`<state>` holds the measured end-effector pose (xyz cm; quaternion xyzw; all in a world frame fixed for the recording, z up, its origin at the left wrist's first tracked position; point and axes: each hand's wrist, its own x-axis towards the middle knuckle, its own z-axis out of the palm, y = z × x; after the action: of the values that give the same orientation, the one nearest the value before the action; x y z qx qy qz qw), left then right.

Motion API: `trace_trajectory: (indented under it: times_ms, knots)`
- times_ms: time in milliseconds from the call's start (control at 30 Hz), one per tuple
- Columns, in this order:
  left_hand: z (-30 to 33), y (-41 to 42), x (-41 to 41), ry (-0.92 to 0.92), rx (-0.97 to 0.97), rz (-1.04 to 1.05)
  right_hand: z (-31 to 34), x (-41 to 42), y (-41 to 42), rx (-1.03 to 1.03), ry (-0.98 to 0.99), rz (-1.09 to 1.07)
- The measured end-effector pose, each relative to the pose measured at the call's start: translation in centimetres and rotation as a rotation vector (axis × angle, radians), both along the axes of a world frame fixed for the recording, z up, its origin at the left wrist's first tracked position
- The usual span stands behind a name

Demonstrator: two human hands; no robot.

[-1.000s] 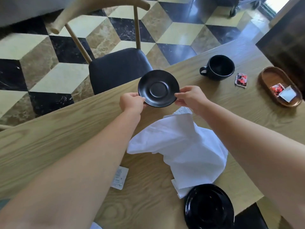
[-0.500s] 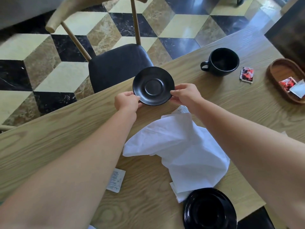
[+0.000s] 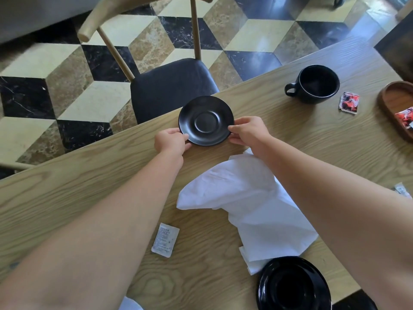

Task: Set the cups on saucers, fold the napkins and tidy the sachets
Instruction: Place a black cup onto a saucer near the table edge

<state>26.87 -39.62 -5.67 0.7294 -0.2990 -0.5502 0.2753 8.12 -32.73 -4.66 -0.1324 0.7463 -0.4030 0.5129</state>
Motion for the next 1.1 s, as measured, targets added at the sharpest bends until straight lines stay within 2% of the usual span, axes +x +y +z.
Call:
trace_trajectory:
  times_ms: [133,300,400,467,567,700,867,967,1033,1100]
  knots:
    - [0.1,0.0,0.5,0.026,0.008,-0.043,0.4,0.3,0.0,0.016,0.031,-0.003]
    - [2.2,1.9,1.7,0.11,0.074,0.066,2.3,1.6,2.3,-0.015,0.395,-0.031]
    - [3.6,6.0,3.4,0.206,0.095,0.091,4.6,4.6,5.4,-0.212,0.529,-0.067]
    - [4.6,9.7,5.0,0.267,0.096,0.059,6.0,7.0,7.7,-0.357,0.548,-0.062]
    - [6.5,15.5,8.3,0.322,0.078,-0.011,7.6,10.6,11.5,-0.434,0.533,0.052]
    - [7.9,24.1,14.8,0.249,0.077,-0.126,6.9,15.9,19.4,-0.37,0.429,0.246]
    - [7.4,32.6,20.3,-0.1,0.105,-0.236,5.5,20.8,27.2,-0.128,0.28,0.548]
    - [7.9,35.8,22.5,-0.321,-0.025,-0.302,5.2,23.0,30.7,-0.029,0.214,0.604]
    - [8.4,36.3,23.0,-0.387,-0.086,-0.284,5.3,23.7,31.6,0.003,0.212,0.638]
    - [8.8,36.8,23.2,-0.436,-0.019,-0.272,5.2,24.5,32.0,0.044,0.246,0.695]
